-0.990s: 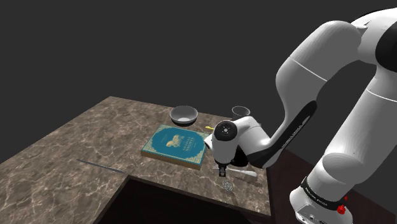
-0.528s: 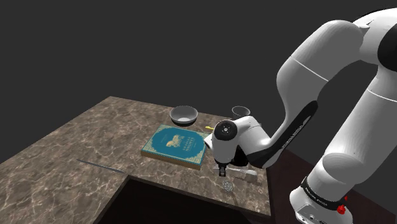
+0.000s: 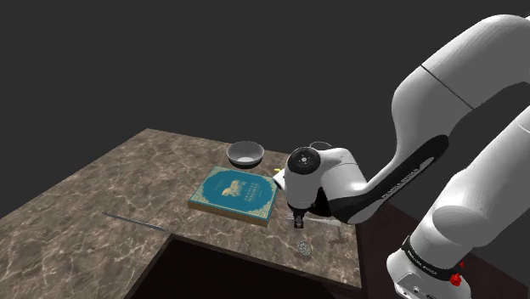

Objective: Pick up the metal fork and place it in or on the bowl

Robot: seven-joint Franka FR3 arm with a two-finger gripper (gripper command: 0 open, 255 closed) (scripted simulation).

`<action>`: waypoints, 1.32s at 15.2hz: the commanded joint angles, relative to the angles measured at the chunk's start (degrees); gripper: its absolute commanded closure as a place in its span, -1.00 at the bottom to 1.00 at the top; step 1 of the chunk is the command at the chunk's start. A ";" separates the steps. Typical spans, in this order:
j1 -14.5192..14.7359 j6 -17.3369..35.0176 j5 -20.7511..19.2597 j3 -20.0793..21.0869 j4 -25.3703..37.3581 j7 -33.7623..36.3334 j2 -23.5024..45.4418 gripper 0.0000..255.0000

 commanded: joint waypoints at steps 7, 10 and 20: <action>4.14 -5.40 10.09 -2.75 0.29 -9.20 -8.01 1.00; 5.48 -7.82 12.52 -3.85 0.80 -11.67 -10.51 1.00; 8.57 -16.26 17.48 -7.03 3.68 -17.71 -17.30 1.00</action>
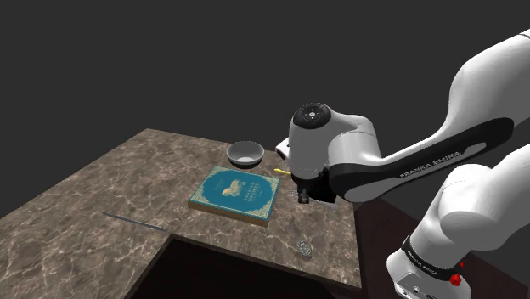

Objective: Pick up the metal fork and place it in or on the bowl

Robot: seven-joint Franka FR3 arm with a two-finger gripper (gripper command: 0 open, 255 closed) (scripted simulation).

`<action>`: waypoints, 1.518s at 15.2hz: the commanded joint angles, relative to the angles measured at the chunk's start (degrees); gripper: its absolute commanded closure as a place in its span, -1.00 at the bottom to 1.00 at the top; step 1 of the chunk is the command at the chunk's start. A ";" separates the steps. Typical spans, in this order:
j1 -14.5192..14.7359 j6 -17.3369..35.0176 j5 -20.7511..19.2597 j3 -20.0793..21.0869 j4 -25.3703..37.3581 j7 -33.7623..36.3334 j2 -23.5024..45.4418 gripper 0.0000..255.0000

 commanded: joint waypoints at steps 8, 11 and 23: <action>-8.02 0.89 -9.59 -0.79 12.32 -0.34 13.85 1.00; -10.09 0.33 -13.67 -1.29 18.33 -0.03 20.16 1.00; -10.76 -6.96 -24.44 -5.38 47.62 -2.77 44.78 1.00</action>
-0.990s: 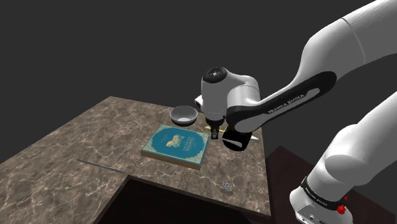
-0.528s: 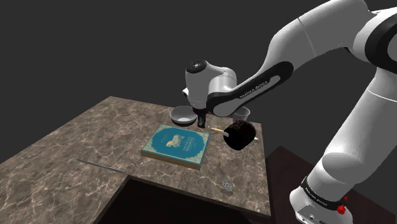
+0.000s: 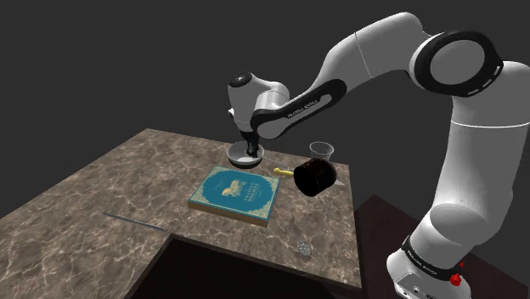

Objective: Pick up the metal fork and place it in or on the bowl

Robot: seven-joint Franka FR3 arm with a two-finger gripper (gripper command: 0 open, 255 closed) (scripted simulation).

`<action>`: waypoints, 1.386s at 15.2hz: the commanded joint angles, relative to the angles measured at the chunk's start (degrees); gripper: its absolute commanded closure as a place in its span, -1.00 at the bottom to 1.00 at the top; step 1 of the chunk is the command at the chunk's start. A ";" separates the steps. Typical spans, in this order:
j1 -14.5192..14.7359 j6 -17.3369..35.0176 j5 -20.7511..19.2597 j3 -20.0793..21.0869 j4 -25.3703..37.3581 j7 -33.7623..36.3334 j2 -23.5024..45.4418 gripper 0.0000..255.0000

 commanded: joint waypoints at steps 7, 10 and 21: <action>3.31 -8.09 -2.94 -3.06 26.12 -6.07 17.39 1.00; 5.54 -12.35 -3.42 -4.30 39.53 -9.64 25.48 1.00; 9.07 -15.21 -4.24 -6.42 58.05 -13.54 39.39 1.00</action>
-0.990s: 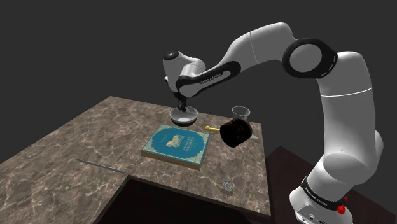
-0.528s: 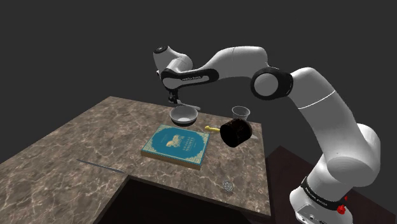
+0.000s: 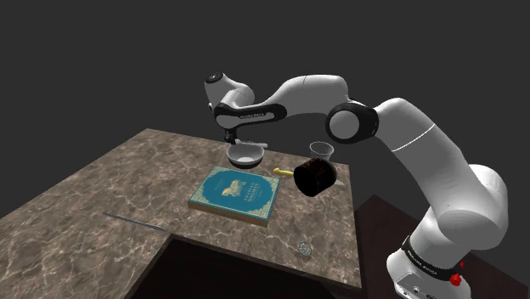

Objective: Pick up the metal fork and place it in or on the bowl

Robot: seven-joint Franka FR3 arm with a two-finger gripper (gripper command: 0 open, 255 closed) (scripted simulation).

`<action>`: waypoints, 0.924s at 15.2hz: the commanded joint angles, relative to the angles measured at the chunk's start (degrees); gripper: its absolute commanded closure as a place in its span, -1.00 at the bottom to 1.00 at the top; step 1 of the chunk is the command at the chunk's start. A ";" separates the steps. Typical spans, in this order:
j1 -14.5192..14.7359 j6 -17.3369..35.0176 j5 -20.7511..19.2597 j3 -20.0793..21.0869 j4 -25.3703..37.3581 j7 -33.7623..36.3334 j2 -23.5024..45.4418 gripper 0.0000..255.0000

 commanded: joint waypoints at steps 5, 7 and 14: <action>-0.36 2.38 -0.46 -0.18 -2.38 1.31 0.46 1.00; -0.37 2.37 -0.48 -0.16 -2.36 1.31 0.48 1.00; -0.37 2.54 -0.55 -0.11 -2.80 1.55 0.32 -1.00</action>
